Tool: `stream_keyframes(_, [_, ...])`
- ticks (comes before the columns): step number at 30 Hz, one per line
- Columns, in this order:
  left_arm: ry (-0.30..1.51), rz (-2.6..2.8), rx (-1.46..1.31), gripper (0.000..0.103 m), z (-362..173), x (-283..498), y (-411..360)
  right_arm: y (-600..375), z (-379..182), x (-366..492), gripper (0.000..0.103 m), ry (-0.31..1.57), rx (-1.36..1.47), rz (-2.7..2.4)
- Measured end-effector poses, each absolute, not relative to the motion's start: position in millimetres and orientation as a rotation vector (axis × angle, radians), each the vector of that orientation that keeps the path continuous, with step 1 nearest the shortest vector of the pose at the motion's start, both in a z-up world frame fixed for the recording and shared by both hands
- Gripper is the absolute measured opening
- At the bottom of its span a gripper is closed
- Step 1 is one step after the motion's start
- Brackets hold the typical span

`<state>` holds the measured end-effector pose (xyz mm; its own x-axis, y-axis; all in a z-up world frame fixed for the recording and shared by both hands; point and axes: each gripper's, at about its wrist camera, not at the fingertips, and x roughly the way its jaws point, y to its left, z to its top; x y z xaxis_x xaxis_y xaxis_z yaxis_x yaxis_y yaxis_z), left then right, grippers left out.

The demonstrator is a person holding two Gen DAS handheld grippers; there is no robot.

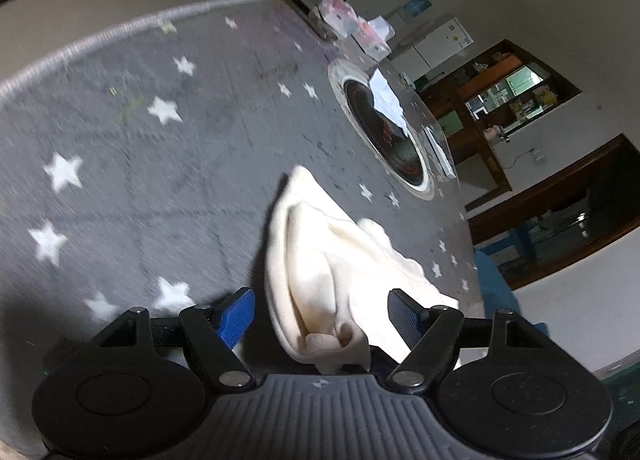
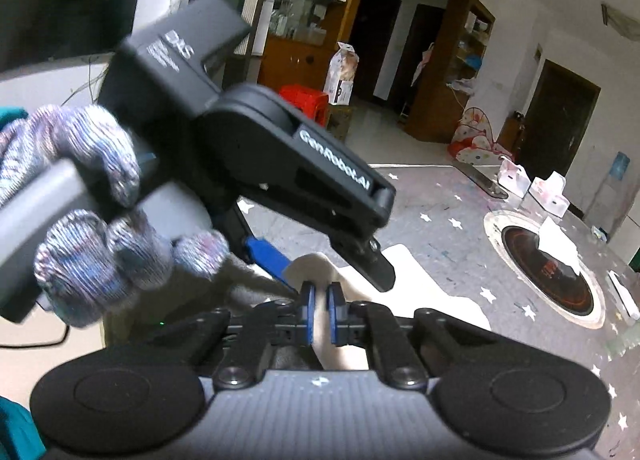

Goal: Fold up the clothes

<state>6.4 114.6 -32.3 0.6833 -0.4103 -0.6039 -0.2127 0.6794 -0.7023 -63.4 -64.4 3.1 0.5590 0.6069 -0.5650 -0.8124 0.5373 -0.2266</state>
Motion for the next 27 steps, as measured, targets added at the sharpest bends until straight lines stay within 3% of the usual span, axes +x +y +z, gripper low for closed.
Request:
stream_keyframes(5, [0.852, -0.156, -0.876, 0.066, -40.1, 13.1, 110.0, -73.6, 6.5, -70.1, 0.005, 0.456, -0.476, 0.888])
stream_keyframes(13, [0.873, -0.173, -0.898, 0.026, -52.0, 15.9, 108.8, -81.0, 1.3, -75.7, 0.006, 0.481, -0.439, 0.909])
stream_keyframes(19, [0.870, -0.179, -0.871, 0.023, -52.4, 14.6, 108.2, -107.8, 1.8, -65.8, 0.010, 0.508, -0.372, 0.857])
stream_keyframes(27, [0.864, -0.181, -0.828, 0.023, -49.7, 13.4, 104.8, -182.7, -1.8, -28.4, 0.026, 0.578, -0.274, 0.577])
